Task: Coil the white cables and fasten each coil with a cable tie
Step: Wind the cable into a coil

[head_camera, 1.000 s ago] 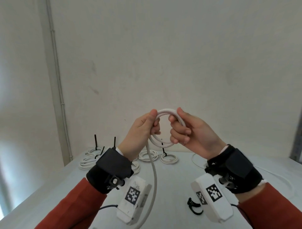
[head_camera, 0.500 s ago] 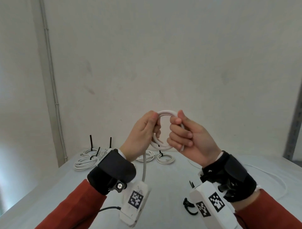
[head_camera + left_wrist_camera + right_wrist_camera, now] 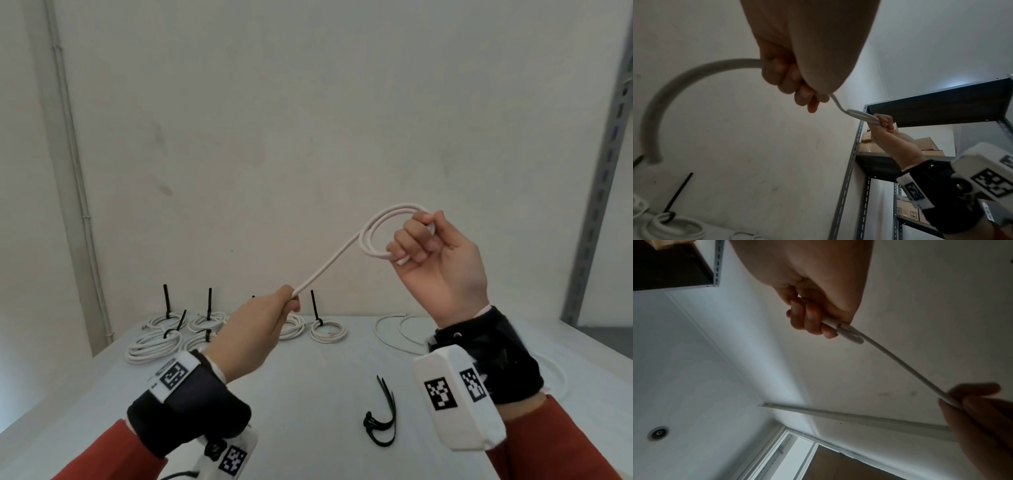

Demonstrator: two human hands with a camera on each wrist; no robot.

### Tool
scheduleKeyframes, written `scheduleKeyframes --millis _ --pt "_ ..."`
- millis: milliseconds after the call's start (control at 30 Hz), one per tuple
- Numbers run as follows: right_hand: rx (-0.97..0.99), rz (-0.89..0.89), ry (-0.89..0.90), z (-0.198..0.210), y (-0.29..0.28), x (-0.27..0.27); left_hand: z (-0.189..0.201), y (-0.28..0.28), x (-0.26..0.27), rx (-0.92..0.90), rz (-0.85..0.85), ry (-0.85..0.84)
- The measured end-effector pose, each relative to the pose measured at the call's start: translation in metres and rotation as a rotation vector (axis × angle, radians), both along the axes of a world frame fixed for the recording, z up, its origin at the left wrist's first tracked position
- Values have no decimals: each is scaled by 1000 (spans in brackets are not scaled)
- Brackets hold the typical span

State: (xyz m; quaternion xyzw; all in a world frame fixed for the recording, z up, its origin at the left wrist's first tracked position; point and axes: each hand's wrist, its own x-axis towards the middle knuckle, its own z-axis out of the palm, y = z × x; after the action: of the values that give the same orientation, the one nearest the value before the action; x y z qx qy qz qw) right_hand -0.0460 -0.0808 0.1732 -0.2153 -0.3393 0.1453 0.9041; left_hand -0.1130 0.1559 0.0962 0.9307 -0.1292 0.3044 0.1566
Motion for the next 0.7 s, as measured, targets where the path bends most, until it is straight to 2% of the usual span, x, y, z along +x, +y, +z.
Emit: scheduleKeyframes --millis 167,333,467,600,700 --pt "87 -109 26 0 2 8 -4 -3 -3 170 134 -109" --pt "14 -295 17 -4 19 19 -2 -13 -11 364 131 -241" --pt "-171 -514 -58 -13 32 22 6 -14 -17 463 146 -308" --pt "-474 -789 -214 -20 43 20 13 -15 -26 525 117 -325" --pt "-699 -863 -383 -28 50 18 20 -13 -31 540 99 -335"
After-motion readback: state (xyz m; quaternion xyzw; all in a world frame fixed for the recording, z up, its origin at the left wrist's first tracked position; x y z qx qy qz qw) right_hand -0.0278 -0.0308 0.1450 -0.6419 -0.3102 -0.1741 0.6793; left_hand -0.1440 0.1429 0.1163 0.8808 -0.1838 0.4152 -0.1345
